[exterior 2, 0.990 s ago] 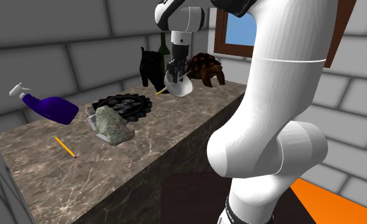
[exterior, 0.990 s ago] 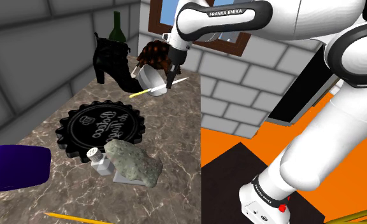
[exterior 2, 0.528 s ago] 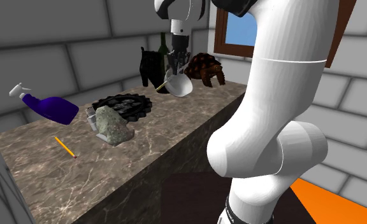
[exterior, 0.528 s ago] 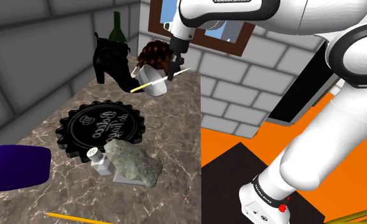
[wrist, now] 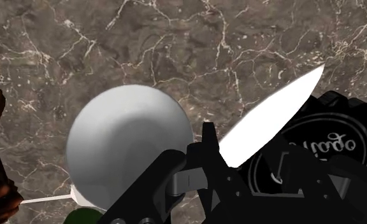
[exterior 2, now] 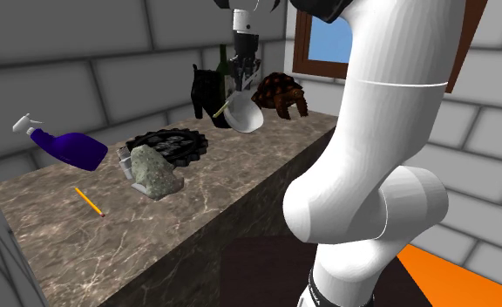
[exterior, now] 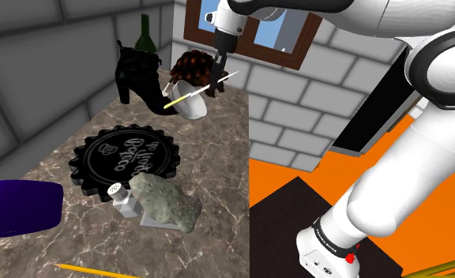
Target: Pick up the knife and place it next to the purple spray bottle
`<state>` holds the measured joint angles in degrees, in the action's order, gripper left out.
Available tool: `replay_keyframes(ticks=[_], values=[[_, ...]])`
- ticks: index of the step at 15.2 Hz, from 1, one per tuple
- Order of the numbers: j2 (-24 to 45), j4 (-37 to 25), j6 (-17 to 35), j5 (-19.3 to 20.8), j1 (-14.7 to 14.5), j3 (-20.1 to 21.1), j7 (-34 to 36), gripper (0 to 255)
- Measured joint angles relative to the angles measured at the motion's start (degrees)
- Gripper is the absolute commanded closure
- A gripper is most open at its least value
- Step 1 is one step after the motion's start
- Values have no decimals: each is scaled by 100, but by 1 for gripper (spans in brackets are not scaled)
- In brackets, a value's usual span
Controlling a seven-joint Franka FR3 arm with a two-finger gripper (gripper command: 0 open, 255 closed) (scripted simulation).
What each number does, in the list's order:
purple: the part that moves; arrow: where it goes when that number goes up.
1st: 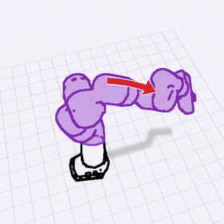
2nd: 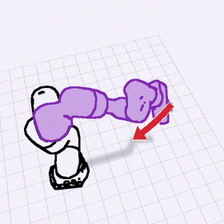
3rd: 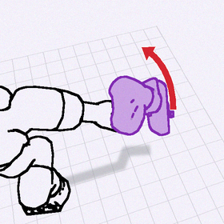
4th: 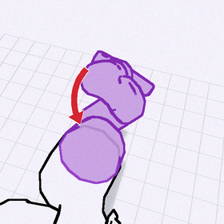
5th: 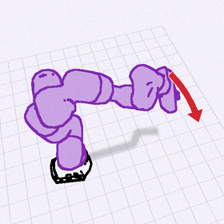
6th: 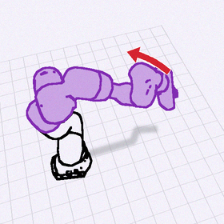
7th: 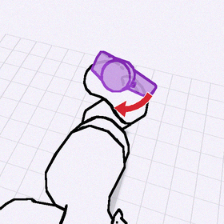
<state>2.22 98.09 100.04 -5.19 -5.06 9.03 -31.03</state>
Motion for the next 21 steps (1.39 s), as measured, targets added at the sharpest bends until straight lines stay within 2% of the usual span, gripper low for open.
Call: replay_keyframes(ticks=[5,7,16,21], values=[[21,-393,-369,8,4,-4,26,255],[-89,-315,-391,-8,-58,55,147,255],[-629,334,-166,-135,-606,625,1221,255],[-758,455,-93,-186,-919,994,1888,255]])
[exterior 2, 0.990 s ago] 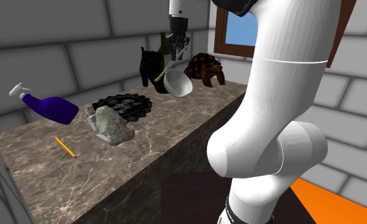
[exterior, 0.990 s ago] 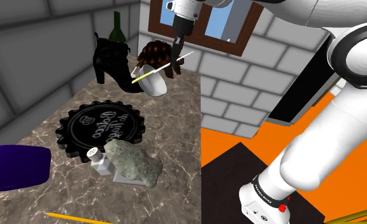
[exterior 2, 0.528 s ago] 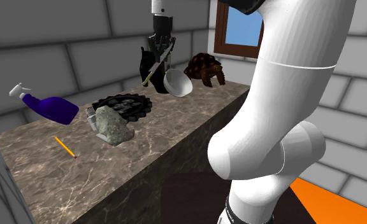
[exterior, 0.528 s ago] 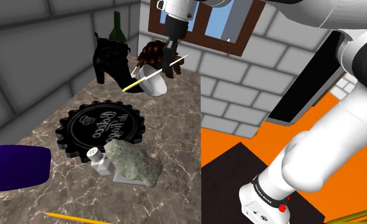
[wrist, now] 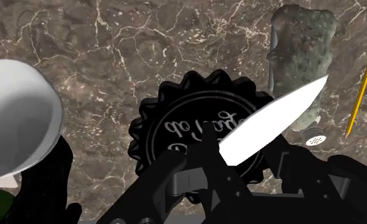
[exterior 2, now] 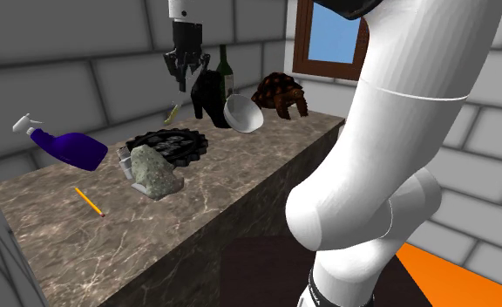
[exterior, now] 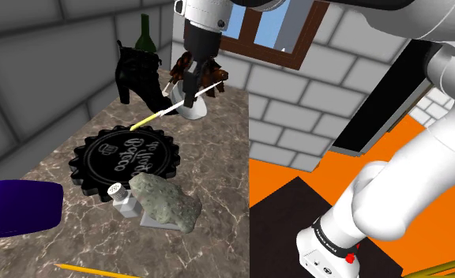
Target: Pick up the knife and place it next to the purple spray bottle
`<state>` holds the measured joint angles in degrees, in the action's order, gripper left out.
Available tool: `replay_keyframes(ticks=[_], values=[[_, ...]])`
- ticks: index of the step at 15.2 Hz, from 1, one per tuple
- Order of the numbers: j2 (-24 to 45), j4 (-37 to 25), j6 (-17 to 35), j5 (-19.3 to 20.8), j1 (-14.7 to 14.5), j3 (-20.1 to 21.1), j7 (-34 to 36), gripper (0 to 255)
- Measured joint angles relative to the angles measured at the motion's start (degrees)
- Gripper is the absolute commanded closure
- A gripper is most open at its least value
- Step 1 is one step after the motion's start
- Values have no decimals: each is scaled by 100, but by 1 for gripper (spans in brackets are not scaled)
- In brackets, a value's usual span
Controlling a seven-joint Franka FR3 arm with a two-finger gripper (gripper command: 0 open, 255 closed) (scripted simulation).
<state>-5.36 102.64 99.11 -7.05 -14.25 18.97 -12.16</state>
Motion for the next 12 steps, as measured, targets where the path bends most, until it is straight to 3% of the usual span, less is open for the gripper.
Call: replay_keyframes(ticks=[12], values=[[301,-256,189,131,-761,931,1706,255]])
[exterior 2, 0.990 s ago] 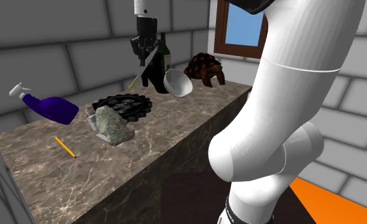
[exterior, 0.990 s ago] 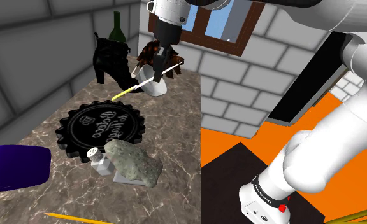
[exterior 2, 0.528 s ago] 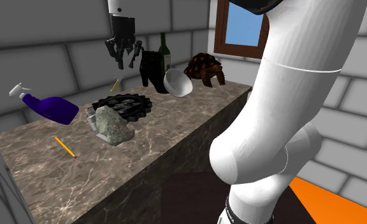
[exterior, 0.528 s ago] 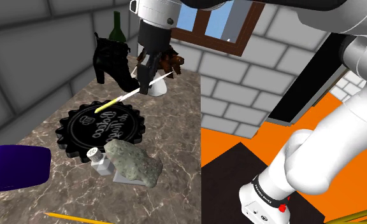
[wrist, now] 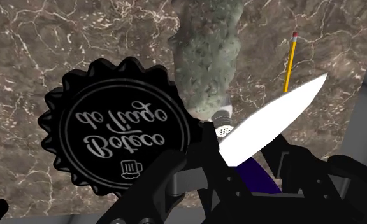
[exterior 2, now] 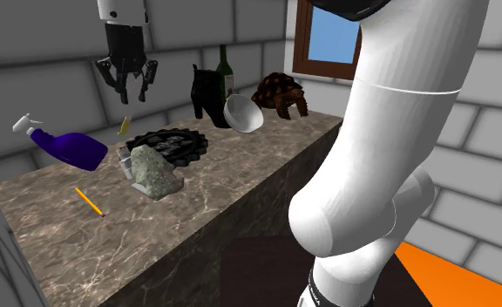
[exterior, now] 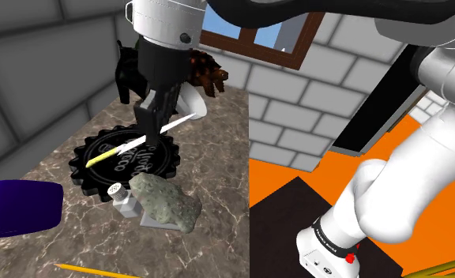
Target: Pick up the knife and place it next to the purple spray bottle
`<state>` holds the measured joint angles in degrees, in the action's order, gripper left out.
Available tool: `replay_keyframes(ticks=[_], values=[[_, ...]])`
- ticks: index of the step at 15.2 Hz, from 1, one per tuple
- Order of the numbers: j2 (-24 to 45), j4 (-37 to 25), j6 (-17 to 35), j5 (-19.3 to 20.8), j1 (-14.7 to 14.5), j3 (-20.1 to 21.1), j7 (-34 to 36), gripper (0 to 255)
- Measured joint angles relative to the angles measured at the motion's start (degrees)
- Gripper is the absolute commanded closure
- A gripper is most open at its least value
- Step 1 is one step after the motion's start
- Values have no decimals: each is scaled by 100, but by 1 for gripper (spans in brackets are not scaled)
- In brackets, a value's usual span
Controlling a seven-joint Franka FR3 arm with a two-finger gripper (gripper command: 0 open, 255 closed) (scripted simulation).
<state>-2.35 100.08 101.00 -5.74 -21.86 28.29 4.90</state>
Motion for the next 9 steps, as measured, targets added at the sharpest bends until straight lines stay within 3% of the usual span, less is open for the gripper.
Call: replay_keyframes(ticks=[9], values=[[883,-908,-68,565,-699,618,1381,255]])
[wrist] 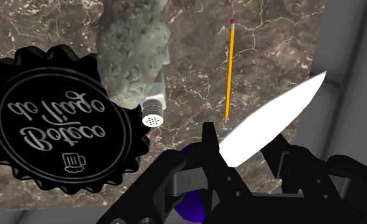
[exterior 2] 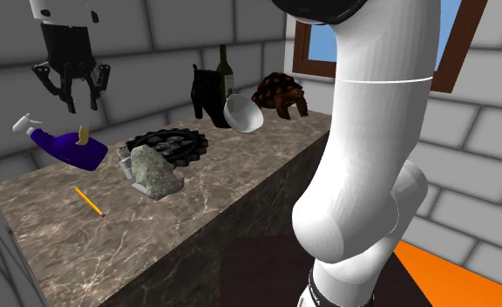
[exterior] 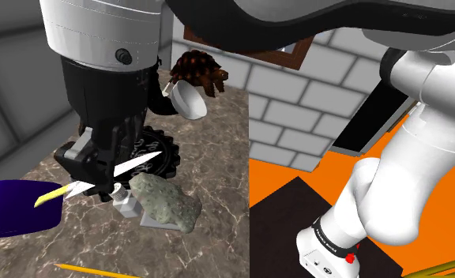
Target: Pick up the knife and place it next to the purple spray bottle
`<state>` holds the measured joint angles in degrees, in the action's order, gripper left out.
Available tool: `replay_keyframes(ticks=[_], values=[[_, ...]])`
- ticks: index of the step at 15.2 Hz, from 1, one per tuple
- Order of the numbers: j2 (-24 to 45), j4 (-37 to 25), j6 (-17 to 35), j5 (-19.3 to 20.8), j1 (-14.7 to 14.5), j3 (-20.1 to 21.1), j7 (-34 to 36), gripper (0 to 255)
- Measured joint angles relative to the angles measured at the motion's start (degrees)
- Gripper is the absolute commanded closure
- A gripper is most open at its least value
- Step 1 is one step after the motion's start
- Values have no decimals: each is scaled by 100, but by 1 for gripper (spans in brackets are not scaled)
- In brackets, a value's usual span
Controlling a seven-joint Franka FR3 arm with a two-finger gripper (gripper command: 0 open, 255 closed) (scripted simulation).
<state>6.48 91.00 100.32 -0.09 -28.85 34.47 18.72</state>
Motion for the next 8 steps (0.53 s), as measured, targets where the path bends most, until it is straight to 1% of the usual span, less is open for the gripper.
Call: replay_keyframes(ticks=[8], values=[[22,545,563,18,-29,17,57,255]])
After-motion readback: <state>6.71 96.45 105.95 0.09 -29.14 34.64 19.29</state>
